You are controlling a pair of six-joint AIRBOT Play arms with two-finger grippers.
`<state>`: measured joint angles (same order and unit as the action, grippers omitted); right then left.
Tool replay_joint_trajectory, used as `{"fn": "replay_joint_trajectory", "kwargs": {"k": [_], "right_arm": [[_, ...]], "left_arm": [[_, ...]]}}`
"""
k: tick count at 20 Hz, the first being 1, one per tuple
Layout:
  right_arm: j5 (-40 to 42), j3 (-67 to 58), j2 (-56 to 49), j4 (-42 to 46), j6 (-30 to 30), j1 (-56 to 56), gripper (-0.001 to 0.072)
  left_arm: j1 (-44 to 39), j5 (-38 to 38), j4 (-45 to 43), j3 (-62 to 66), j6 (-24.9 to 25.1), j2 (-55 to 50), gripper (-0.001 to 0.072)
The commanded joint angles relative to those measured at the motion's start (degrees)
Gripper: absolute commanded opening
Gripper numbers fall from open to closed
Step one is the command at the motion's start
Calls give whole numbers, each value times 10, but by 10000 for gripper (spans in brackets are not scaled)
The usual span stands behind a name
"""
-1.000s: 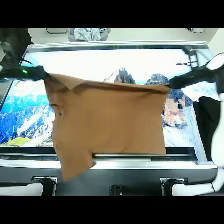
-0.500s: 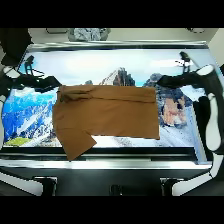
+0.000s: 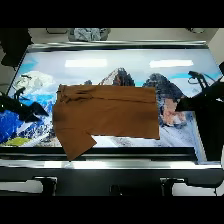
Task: Fold the shirts.
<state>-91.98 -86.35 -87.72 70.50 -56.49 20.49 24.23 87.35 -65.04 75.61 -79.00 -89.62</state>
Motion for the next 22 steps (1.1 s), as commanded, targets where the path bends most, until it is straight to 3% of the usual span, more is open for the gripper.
{"fn": "replay_joint_trajectory", "kwargs": {"k": [1,2,7,9,12,13,15,20,22], "right_arm": [[14,111,43,5,9,3,553],[14,129,46,6,15,3,553],[29,179,46,6,34,3,552],[35,197,47,6,38,3,552],[55,229,57,6,45,3,552],[65,243,63,6,45,3,552],[81,271,74,6,45,3,558],[111,336,79,-43,50,3,565],[135,369,79,-91,65,3,565]], "left_arm": [[14,-56,-10,-170,52,61,573],[13,-65,-6,-190,52,61,510],[-10,-153,12,-218,51,55,494],[-19,-189,31,-218,51,54,433],[-34,-216,42,-218,44,54,427],[-37,-224,43,-218,41,54,369],[-40,-230,45,-218,40,53,351],[-41,-200,45,-218,57,51,29],[-41,-190,45,-218,58,52,28]]}}
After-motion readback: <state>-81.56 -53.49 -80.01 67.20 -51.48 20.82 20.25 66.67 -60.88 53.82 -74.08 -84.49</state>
